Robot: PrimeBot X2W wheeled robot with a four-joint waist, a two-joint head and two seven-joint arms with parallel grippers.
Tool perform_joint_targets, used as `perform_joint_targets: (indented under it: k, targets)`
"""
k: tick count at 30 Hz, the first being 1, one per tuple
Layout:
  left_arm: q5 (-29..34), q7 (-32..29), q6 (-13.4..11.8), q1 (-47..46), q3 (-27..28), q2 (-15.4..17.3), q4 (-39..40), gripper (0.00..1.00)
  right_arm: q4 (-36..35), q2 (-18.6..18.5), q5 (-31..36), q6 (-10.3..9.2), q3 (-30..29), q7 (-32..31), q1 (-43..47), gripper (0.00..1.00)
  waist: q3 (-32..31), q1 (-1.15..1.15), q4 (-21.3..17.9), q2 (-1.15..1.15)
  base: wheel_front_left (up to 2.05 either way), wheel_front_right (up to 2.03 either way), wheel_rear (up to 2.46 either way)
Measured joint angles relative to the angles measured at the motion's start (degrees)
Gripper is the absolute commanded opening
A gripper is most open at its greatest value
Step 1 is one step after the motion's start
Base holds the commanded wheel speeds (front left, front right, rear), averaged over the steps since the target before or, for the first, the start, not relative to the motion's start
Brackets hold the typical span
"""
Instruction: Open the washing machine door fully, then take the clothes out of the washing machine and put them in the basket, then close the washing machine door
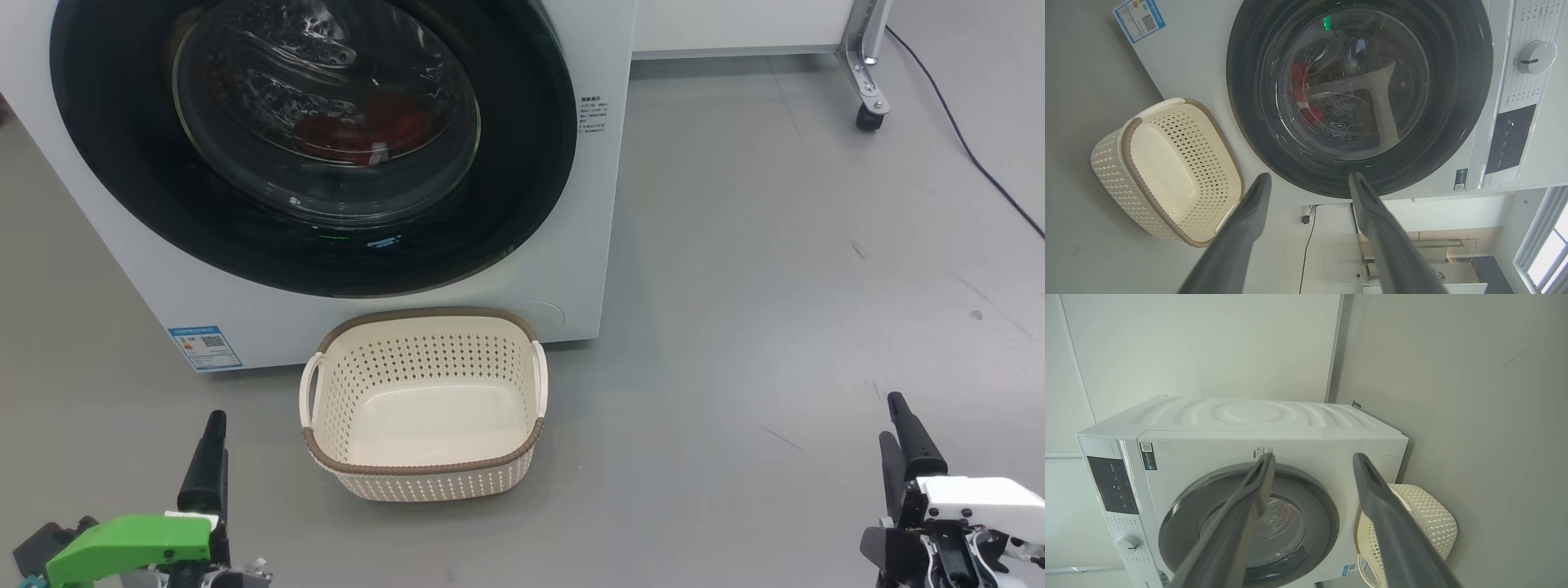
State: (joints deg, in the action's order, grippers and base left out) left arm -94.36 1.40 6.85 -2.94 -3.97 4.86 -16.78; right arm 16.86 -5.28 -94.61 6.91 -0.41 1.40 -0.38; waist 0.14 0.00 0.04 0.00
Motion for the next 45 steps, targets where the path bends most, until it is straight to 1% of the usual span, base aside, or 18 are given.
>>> perform_joint_targets:
  k: [4,8,9,13,15,23,30,32,38,40,43,45]
  targets:
    - [1.34,0.71,0.0,-0.03,-0.46,0.22,0.08,1.0,-0.15,-0.33,1.64,-0.01,0.47,0.54,0.0,1.0,-0.02,0.0,0.02,0.0,0.0,0.0,0.0]
    - [4.58,1.36,-0.01,-0.07,-1.23,0.91,0.13,1.0,-0.22,-1.3,4.83,-0.1,1.27,1.08,0.0,1.0,-0.04,0.0,0.04,0.0,0.0,0.0,0.0]
    - [6.52,1.91,-0.11,-0.08,-1.62,1.46,0.14,1.0,-0.29,-2.09,6.95,-0.52,1.74,1.52,-0.01,1.0,-0.04,0.0,0.06,0.0,0.0,0.0,0.0]
    - [10.46,2.75,-0.59,-0.16,-2.2,2.13,0.23,1.0,-0.4,-2.96,10.99,-0.59,2.87,2.31,-0.04,1.0,-0.03,0.0,0.13,0.0,0.0,0.0,0.0]
    - [11.63,2.99,-0.85,-0.2,-2.41,2.34,0.27,1.0,-0.43,-3.26,11.99,-0.66,3.12,2.57,-0.05,1.0,-0.03,0.0,0.15,0.0,0.0,0.0,0.0]
    - [19.98,4.23,-2.92,-0.65,-3.94,3.65,0.6,1.0,-0.97,-5.24,20.75,-2.63,5.08,3.98,-0.33,1.0,-0.07,0.0,0.36,0.0,0.0,0.0,0.0]
    - [29.04,5.24,-5.06,-0.93,-5.05,4.65,1.69,1.0,-1.2,-6.89,29.24,-4.17,7.58,5.04,-0.44,1.0,-0.17,0.0,0.59,0.0,0.0,0.0,0.0]
    - [31.1,5.31,-5.55,-0.93,-5.55,4.87,2.01,1.0,-1.21,-7.32,31.6,-5.12,8.4,5.21,-0.59,1.0,-0.19,0.0,0.65,0.0,0.0,0.0,0.0]
    - [37.08,6.32,-6.41,-0.93,-6.86,4.97,2.44,1.0,-1.23,-7.86,38.04,-6.59,10.48,6.08,-0.75,1.0,-0.23,0.0,0.78,0.0,0.0,0.0,0.0]
    - [39.16,6.57,-6.66,-0.93,-7.23,4.94,2.43,1.0,-1.23,-7.97,39.8,-6.71,11.03,6.54,-0.79,1.0,-0.24,0.0,0.81,0.0,0.0,0.0,0.0]
    - [41.39,7.03,-7.58,-0.92,-7.5,4.93,2.43,1.0,-1.24,-8.02,42.43,-7.46,11.84,7.02,-0.91,1.0,-0.25,0.0,0.84,0.0,0.0,0.0,0.0]
    - [43.29,7.45,-7.66,-0.92,-7.59,4.9,2.42,1.0,-1.24,-8.02,44.0,-7.66,12.32,7.17,-0.96,1.0,-0.27,0.0,0.87,0.0,0.0,0.0,0.0]
